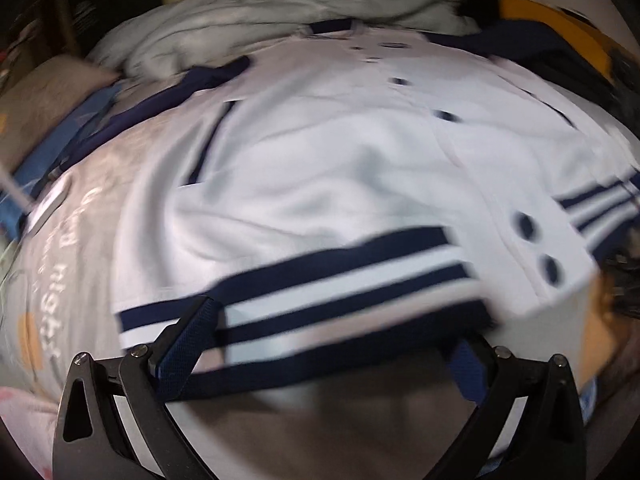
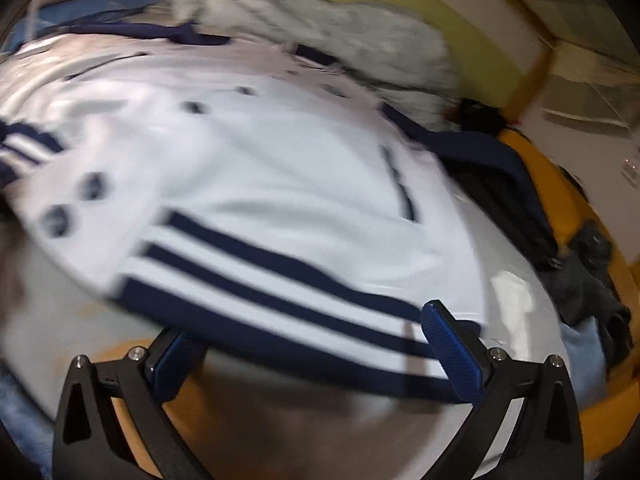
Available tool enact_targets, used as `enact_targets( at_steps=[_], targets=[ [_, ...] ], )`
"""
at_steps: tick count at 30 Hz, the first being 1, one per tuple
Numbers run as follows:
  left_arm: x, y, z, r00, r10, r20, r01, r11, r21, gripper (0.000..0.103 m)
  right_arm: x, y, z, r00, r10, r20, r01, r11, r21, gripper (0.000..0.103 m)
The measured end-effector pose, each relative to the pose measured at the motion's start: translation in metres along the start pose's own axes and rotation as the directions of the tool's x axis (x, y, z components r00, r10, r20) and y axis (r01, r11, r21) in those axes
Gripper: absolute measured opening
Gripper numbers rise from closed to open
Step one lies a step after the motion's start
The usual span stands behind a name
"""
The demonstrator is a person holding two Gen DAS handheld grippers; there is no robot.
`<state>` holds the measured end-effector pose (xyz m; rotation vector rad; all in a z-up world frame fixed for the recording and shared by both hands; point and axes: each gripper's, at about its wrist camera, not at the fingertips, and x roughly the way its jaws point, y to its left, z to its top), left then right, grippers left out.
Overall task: Fold large clothes
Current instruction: 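Grasp the striped hem with both tools and fold it up toward the collar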
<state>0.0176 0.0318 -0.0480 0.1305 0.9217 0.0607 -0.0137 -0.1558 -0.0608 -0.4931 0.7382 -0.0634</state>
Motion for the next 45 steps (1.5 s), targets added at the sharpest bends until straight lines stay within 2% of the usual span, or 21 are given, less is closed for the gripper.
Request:
enact_targets(
  at_steps=[3,4,5,6,7,9,10,11,16,22,28,34,36,37,39,40,41,42,43,44,45],
  targets=[
    [0.002,0.02,-0.001,0.992,0.122,0.015,-0.121,0.991,-0.052,0.102,0.008,-0.024,-0.003,0.999,-0.044,-0.023,0.045,0.996,0.081,0.102],
    [0.002,0.027,0.0,0.989,0.144,0.018,-0.142,0.987,-0.071,0.089,0.009,-0.03,-0.005,0.995,-0.096,-0.025,0.097,0.992,0.079,0.097],
    [0.002,0.032,0.0,0.988,0.151,0.021,-0.149,0.985,-0.081,0.069,0.01,-0.033,-0.006,0.991,-0.134,-0.028,0.136,0.988,0.073,0.085],
    [0.002,0.037,0.001,0.986,0.165,0.024,-0.163,0.983,-0.083,0.061,0.013,-0.039,-0.007,0.987,-0.156,-0.041,0.159,0.984,0.076,0.078],
    [0.0,0.04,0.002,0.98,0.196,0.032,-0.193,0.978,-0.082,0.044,0.014,-0.041,-0.008,0.989,-0.14,-0.054,0.144,0.986,0.085,0.068],
    [-0.003,0.049,0.005,0.973,0.227,0.048,-0.221,0.97,-0.104,0.028,0.014,-0.046,-0.01,0.996,-0.069,-0.065,0.076,0.99,0.121,0.04],
    [-0.008,0.053,0.005,0.977,0.207,0.056,-0.198,0.972,-0.126,0.024,0.009,-0.049,-0.009,0.997,-0.047,-0.055,0.054,0.989,0.135,0.025],
    [-0.015,0.059,0.007,0.978,0.197,0.073,-0.184,0.971,-0.151,0.02,0.005,-0.049,-0.008,0.998,-0.048,-0.042,0.054,0.989,0.138,0.021],
    [-0.049,0.067,0.035,0.962,0.21,0.173,-0.19,0.974,-0.127,0.019,-0.022,-0.069,0.013,0.998,-0.038,0.054,0.026,0.979,0.202,0.014],
    [-0.038,0.084,0.105,0.97,0.187,0.157,-0.175,0.981,-0.083,0.019,-0.01,-0.093,0.08,0.995,-0.02,0.093,0.0,0.978,0.209,0.009],
    [0.016,0.082,0.145,0.977,0.187,0.102,-0.184,0.982,-0.034,0.019,0.046,-0.091,0.115,0.999,-0.028,0.03,0.022,0.983,0.181,0.009],
    [0.065,0.081,0.151,0.983,0.174,0.06,-0.173,0.985,-0.023,0.02,0.084,-0.087,0.125,1.0,0.003,-0.006,-0.001,0.978,0.207,0.009],
    [0.072,0.084,0.15,0.987,0.144,0.073,-0.142,0.989,-0.033,0.023,0.091,-0.086,0.124,1.0,0.021,0.004,-0.021,0.977,0.213,0.01],
    [0.074,0.086,0.149,0.988,0.129,0.084,-0.126,0.991,-0.037,0.03,0.094,-0.085,0.124,1.0,0.026,0.011,-0.028,0.977,0.213,0.011],
    [0.072,0.09,0.147,0.988,0.11,0.111,-0.105,0.993,-0.046,0.058,0.097,-0.083,0.12,0.997,0.063,0.036,-0.069,0.979,0.194,0.023],
    [0.067,0.093,0.146,0.986,0.099,0.136,-0.092,0.994,-0.061,0.078,0.097,-0.082,0.119,0.995,0.084,0.049,-0.092,0.978,0.185,0.035],
    [0.058,0.097,0.145,0.981,0.085,0.175,-0.071,0.994,-0.085,0.086,0.094,-0.082,0.117,0.992,0.106,0.069,-0.117,0.977,0.177,0.052],
    [0.05,0.1,0.144,0.976,0.069,0.204,-0.049,0.994,-0.102,0.089,0.089,-0.082,0.116,0.989,0.118,0.091,-0.132,0.976,0.17,0.062],
    [0.042,0.102,0.144,0.972,0.047,0.229,-0.021,0.993,-0.116,0.093,0.083,-0.083,0.114,0.985,0.12,0.123,-0.14,0.976,0.165,0.081],
    [0.035,0.105,0.144,0.97,0.032,0.242,-0.001,0.992,-0.126,0.099,0.074,-0.086,0.112,0.981,0.101,0.167,-0.129,0.978,0.165,0.093],
    [0.027,0.106,0.143,0.966,0.018,0.256,0.018,0.99,-0.137,0.101,0.066,-0.088,0.109,0.976,0.079,0.202,-0.114,0.979,0.168,0.096]
  ],
)
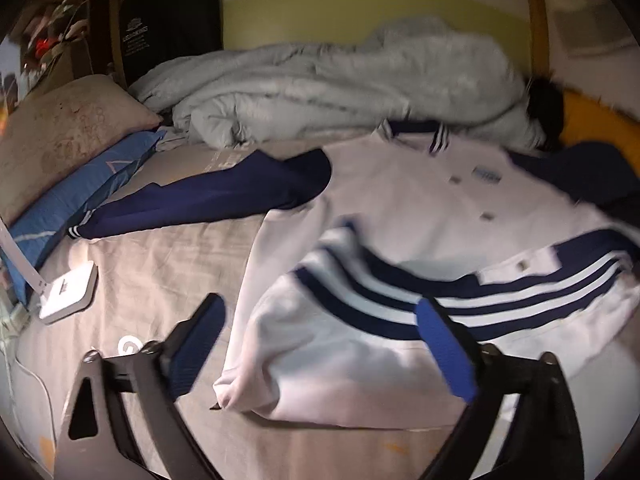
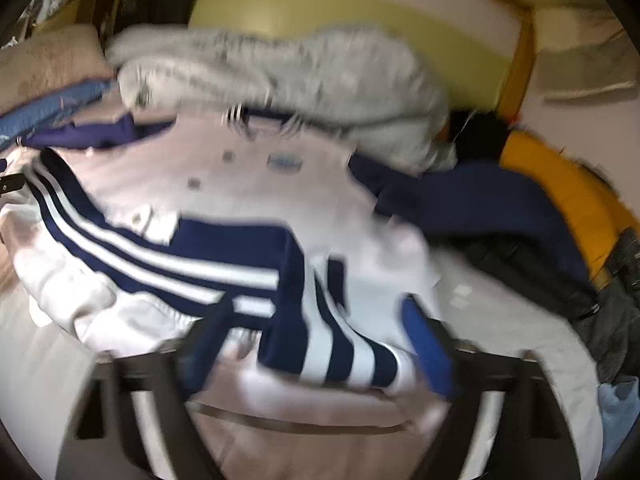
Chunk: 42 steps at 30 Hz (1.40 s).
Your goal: Fold large clothes
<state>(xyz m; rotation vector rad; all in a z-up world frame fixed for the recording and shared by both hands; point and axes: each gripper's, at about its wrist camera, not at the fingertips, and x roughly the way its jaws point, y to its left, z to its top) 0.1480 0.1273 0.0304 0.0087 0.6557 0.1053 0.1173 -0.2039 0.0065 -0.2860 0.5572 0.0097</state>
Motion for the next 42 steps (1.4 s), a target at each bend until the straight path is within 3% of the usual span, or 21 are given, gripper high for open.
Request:
enact_targets(
  at_steps=[1,5,9,12,14,15,17,19,22,25,27,31,34,35,39,42],
  targets=[
    [-0.007,0.001,0.0,1.0,-0.004,0.011,0.005,1.0,-0.012,0.103,-0.01,-0.003,0.0,0.999,-0.016,0.041,0.016,1.0,0.003,0.103],
    [-0.02,0.005,-0.003,1.0,0.012,0.016,-0.012,1.0,-0.013,0.103,-0.032,-0.018,-0.004,0.996,-0.02,0.082,0.016,0.999,0.041,0.103],
    [-0.01,0.013,-0.006,0.996,0.085,-0.023,-0.086,0.996,-0.023,0.103,-0.028,-0.031,-0.004,0.999,-0.001,0.039,-0.001,0.998,0.055,0.103],
    [0.006,0.022,-0.012,0.99,0.115,-0.087,-0.119,0.992,-0.043,0.103,-0.011,-0.03,-0.009,0.995,0.079,-0.068,-0.078,0.997,0.014,0.103],
    [0.015,0.026,-0.017,0.985,0.127,-0.115,-0.134,0.989,-0.054,0.103,0.0,-0.026,-0.015,0.994,0.045,-0.101,-0.047,0.999,-0.018,0.103],
    [0.018,0.028,-0.018,0.984,0.127,-0.123,-0.135,0.989,-0.059,0.103,0.006,-0.025,-0.017,0.994,0.016,-0.106,-0.018,1.0,-0.022,0.101],
    [0.022,0.029,-0.02,0.982,0.14,-0.126,-0.149,0.987,-0.067,0.103,0.014,-0.032,-0.016,0.994,-0.006,-0.109,0.008,1.0,0.02,0.076],
    [0.026,0.028,-0.019,0.982,0.147,-0.122,-0.156,0.986,-0.066,0.103,0.024,-0.05,-0.012,0.991,0.032,-0.13,-0.015,0.991,0.13,0.071],
    [0.025,0.026,-0.018,0.983,0.147,-0.113,-0.154,0.986,-0.056,0.103,0.046,-0.084,-0.011,0.986,0.059,-0.159,-0.002,0.94,0.34,0.057],
    [0.019,0.026,-0.019,0.983,0.156,-0.093,-0.16,0.986,-0.035,0.103,0.067,-0.099,-0.023,0.969,0.03,-0.246,0.068,0.922,0.38,0.055],
    [0.014,0.027,-0.018,0.985,0.15,-0.081,-0.153,0.988,-0.025,0.101,0.063,-0.102,-0.028,0.97,0.018,-0.243,0.079,0.92,0.384,0.055],
    [0.008,0.029,-0.013,0.991,0.117,-0.063,-0.12,0.992,-0.041,0.085,0.037,-0.103,-0.026,0.977,-0.045,-0.21,0.118,0.93,0.349,0.057],
    [0.01,0.033,-0.014,0.991,0.112,-0.078,-0.116,0.992,-0.045,0.07,0.016,-0.111,-0.028,0.983,0.004,-0.183,0.068,0.921,0.385,0.064],
    [0.014,0.036,-0.016,0.989,0.113,-0.096,-0.118,0.992,-0.048,0.064,0.01,-0.112,-0.029,0.983,0.029,-0.181,0.046,0.916,0.399,0.064],
    [0.042,0.05,-0.03,0.972,0.08,-0.222,-0.105,0.989,-0.103,0.055,0.002,-0.114,-0.036,0.973,0.087,-0.213,0.017,0.896,0.444,0.064],
    [0.056,0.067,-0.041,0.959,-0.016,-0.284,-0.056,0.969,-0.241,0.053,0.002,-0.12,-0.046,0.968,0.139,-0.208,-0.015,0.861,0.509,0.064]
  ],
)
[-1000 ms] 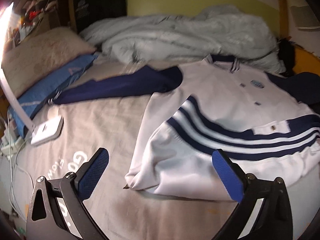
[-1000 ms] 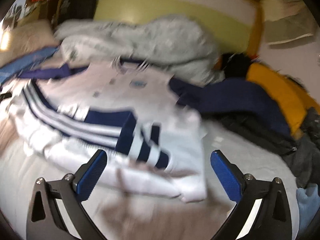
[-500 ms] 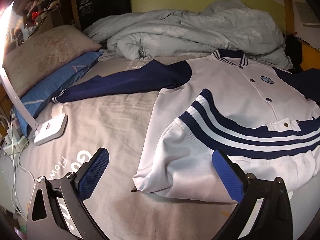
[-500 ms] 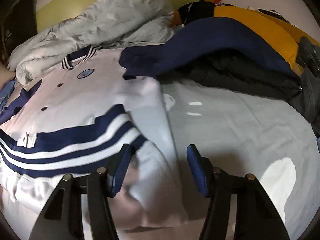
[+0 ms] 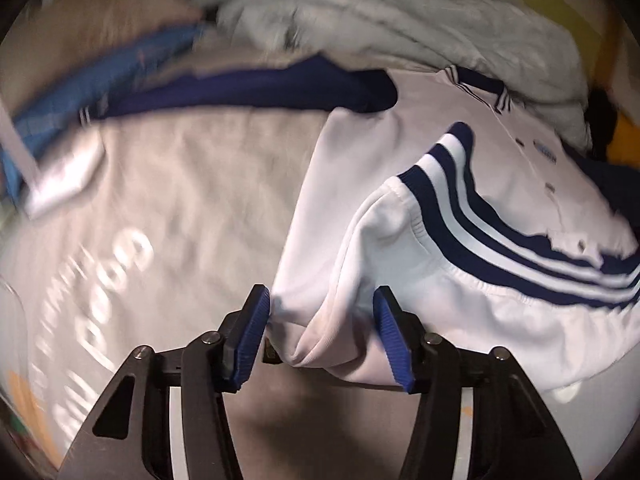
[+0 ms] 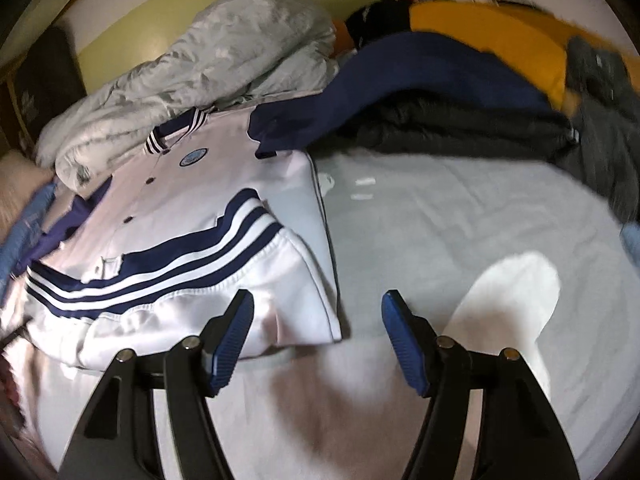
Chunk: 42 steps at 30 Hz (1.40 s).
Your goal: Fold large clothes
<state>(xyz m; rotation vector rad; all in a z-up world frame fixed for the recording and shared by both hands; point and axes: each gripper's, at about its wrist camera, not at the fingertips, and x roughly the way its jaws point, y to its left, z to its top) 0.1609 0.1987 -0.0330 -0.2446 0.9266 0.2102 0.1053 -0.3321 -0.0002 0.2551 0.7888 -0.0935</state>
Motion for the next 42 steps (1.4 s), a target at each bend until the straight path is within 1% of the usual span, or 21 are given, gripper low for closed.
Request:
enact_targets(
  at_steps=[3,4,5,7,9,10,11,15,18,19,21,22,25,27,29,31,33,35,37,39,42],
  targets=[
    [0.004,0.01,0.002,0.999,-0.05,-0.019,0.048,0.995,-0.083,0.04,0.01,-0.014,0.0,0.997,0.071,-0.035,-0.068,0.994,0.08,0.064],
    [0.004,0.01,0.002,0.999,-0.051,-0.017,0.049,0.995,-0.086,0.021,0.014,-0.02,0.0,0.995,0.089,-0.043,-0.084,0.99,0.111,0.064],
    [0.003,0.008,0.003,0.999,-0.052,-0.008,0.052,0.995,-0.08,0.01,0.019,-0.026,0.0,0.993,0.109,-0.055,-0.1,0.985,0.144,0.064],
    [-0.004,0.001,0.002,0.999,-0.043,0.022,0.044,0.998,-0.051,0.008,0.026,-0.036,-0.001,0.983,0.166,-0.077,-0.147,0.967,0.208,0.062],
    [-0.02,-0.008,0.001,0.996,-0.004,0.092,0.006,1.0,-0.018,0.007,0.029,-0.038,-0.001,0.973,0.214,-0.09,-0.189,0.954,0.231,0.041],
    [-0.03,-0.009,0.003,0.992,-0.004,0.126,0.006,1.0,-0.014,0.007,0.029,-0.037,-0.001,0.968,0.229,-0.099,-0.202,0.953,0.226,0.017],
    [-0.043,-0.01,0.006,0.986,-0.011,0.166,0.014,1.0,-0.018,0.007,0.029,-0.034,-0.002,0.964,0.244,-0.109,-0.216,0.951,0.221,0.01],
    [-0.068,-0.001,0.017,0.974,0.009,0.228,0.003,0.998,-0.055,0.007,-0.003,-0.013,0.003,0.985,0.171,0.035,-0.173,0.982,0.082,0.006],
    [-0.051,-0.003,0.016,0.979,0.089,0.182,-0.084,0.996,-0.036,0.007,-0.019,0.002,0.008,0.989,0.102,0.111,-0.102,0.995,-0.011,0.005],
    [-0.044,-0.002,0.014,0.979,0.126,0.158,-0.124,0.992,-0.022,0.007,-0.014,0.005,0.009,0.994,0.042,0.104,-0.039,0.999,-0.035,0.0],
    [-0.023,-0.004,0.008,0.981,0.178,0.082,-0.178,0.984,0.002,0.008,0.003,0.006,0.007,0.968,-0.228,0.103,0.237,0.968,-0.086,0.0],
    [-0.015,-0.003,0.004,0.982,0.183,0.046,-0.184,0.983,0.006,0.009,0.011,0.001,0.006,0.961,-0.264,0.086,0.272,0.958,-0.092,0.0],
    [-0.026,-0.005,0.0,0.982,0.167,0.088,-0.168,0.986,0.001,0.013,0.011,-0.022,0.01,0.995,-0.1,0.016,0.099,0.995,0.032,0.0],
    [-0.045,-0.007,0.003,0.982,0.118,0.15,-0.121,0.993,0.008,0.019,0.0,-0.018,0.012,0.993,-0.095,0.065,0.095,0.995,0.001,0.002],
    [-0.066,-0.014,0.004,0.974,0.073,0.216,-0.084,0.996,0.041,0.038,-0.012,-0.004,0.012,0.986,-0.111,0.127,0.119,0.991,-0.056,0.002],
    [-0.081,-0.022,0.004,0.963,0.051,0.266,-0.075,0.994,0.082,0.047,-0.019,0.005,0.011,0.986,-0.064,0.154,0.079,0.993,-0.088,0.002],
    [-0.093,-0.033,0.0,0.953,0.03,0.3,-0.072,0.989,0.131,0.057,-0.026,0.019,0.009,0.985,-0.022,0.169,0.045,0.99,-0.134,0.009],
    [-0.1,-0.042,-0.002,0.949,0.001,0.316,-0.056,0.985,0.164,0.076,-0.028,0.034,0.006,0.983,-0.009,0.182,0.042,0.984,-0.176,0.02],
    [-0.103,-0.049,-0.005,0.95,-0.037,0.31,-0.024,0.981,0.194,0.085,-0.032,0.046,0.002,0.982,0.019,0.188,0.021,0.978,-0.21,0.028],
    [-0.104,-0.057,-0.008,0.956,-0.08,0.283,0.013,0.973,0.232,0.088,-0.033,0.054,-0.001,0.983,0.055,0.176,-0.01,0.97,-0.244,0.036],
    [-0.104,-0.072,-0.017,0.959,-0.145,0.242,0.064,0.948,0.312,0.088,-0.036,0.071,-0.01,0.98,0.078,0.184,-0.017,0.95,-0.312,0.059]
  ],
)
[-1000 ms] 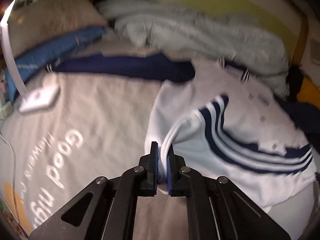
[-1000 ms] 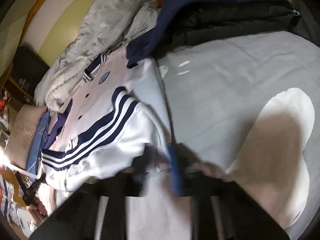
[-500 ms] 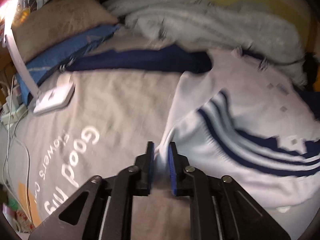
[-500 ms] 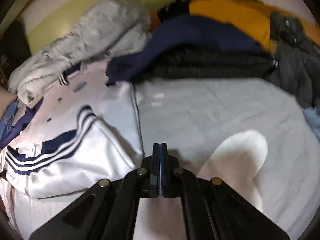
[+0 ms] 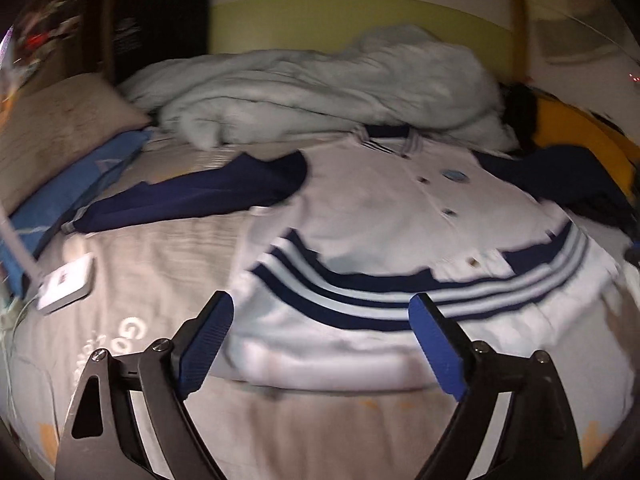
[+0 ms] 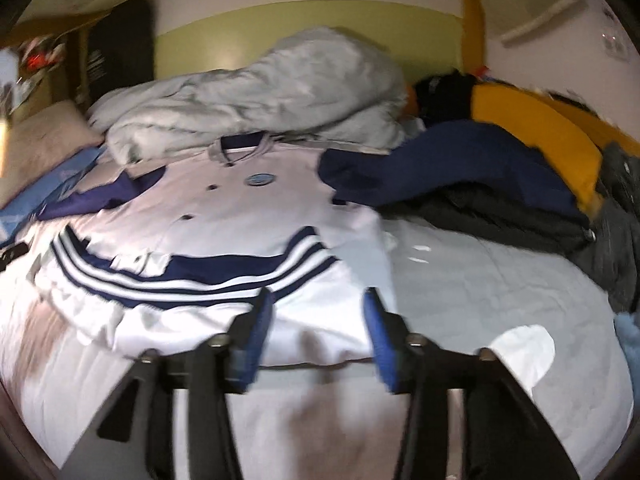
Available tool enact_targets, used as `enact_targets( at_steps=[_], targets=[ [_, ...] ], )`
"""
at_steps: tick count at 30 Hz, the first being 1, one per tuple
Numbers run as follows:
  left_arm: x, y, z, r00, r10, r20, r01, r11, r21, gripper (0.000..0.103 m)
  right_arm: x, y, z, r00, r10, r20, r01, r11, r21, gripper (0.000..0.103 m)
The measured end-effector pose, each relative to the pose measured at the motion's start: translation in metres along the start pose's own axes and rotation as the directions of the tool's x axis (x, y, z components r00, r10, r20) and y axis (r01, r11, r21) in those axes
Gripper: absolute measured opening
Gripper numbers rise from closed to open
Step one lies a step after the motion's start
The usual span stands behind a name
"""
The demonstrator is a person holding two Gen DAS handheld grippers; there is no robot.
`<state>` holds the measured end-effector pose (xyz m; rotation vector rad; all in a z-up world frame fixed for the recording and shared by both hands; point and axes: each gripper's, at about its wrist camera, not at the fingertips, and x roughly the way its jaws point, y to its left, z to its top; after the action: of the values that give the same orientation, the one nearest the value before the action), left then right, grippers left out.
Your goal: Fold large clothes
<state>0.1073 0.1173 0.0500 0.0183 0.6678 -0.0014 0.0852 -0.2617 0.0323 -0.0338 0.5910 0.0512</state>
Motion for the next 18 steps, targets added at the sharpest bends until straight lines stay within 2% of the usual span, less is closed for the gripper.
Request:
enact_targets(
  at_steps=[2,3,5,7,13,15,16,17,18],
  targets=[
    [0.0,-0.01,-0.003,0.999,-0.051,-0.019,0.051,0.998,0.025,0.089,-0.002,0.015,-0.001,1.0,0.0,0.026,0.001,0.998,-0.057,0.092],
    [0.0,-0.013,-0.004,0.997,-0.078,-0.03,0.079,0.997,0.027,0.091,-0.004,0.021,-0.003,0.999,-0.006,0.042,0.009,0.997,-0.081,0.101],
    [0.001,-0.021,-0.007,0.994,-0.1,-0.043,0.101,0.994,0.043,0.096,-0.008,0.036,-0.006,0.994,-0.04,0.1,0.052,0.991,-0.123,0.103],
    [0.001,-0.031,-0.011,0.995,-0.091,-0.05,0.095,0.992,0.085,0.102,-0.008,0.049,-0.008,0.993,-0.035,0.111,0.054,0.983,-0.173,0.103],
    [0.016,-0.065,-0.027,0.987,-0.098,-0.129,0.126,0.964,0.234,0.103,0.004,0.083,-0.023,0.998,0.011,0.057,0.007,0.949,-0.315,0.103],
    [0.025,-0.075,-0.036,0.983,-0.085,-0.161,0.127,0.954,0.273,0.103,0.012,0.096,-0.031,0.999,0.046,0.001,-0.043,0.934,-0.354,0.103],
    [0.029,-0.079,-0.039,0.981,-0.078,-0.175,0.126,0.95,0.285,0.103,0.021,0.111,-0.039,0.998,0.045,-0.048,-0.061,0.909,-0.412,0.103],
    [0.035,-0.083,-0.043,0.979,-0.066,-0.192,0.123,0.946,0.3,0.103,0.021,0.111,-0.039,0.998,0.045,-0.048,-0.061,0.909,-0.412,0.103],
    [0.04,-0.086,-0.046,0.978,-0.055,-0.203,0.118,0.943,0.313,0.103,0.026,0.119,-0.044,0.998,0.022,-0.051,-0.043,0.891,-0.451,0.103]
  ],
)
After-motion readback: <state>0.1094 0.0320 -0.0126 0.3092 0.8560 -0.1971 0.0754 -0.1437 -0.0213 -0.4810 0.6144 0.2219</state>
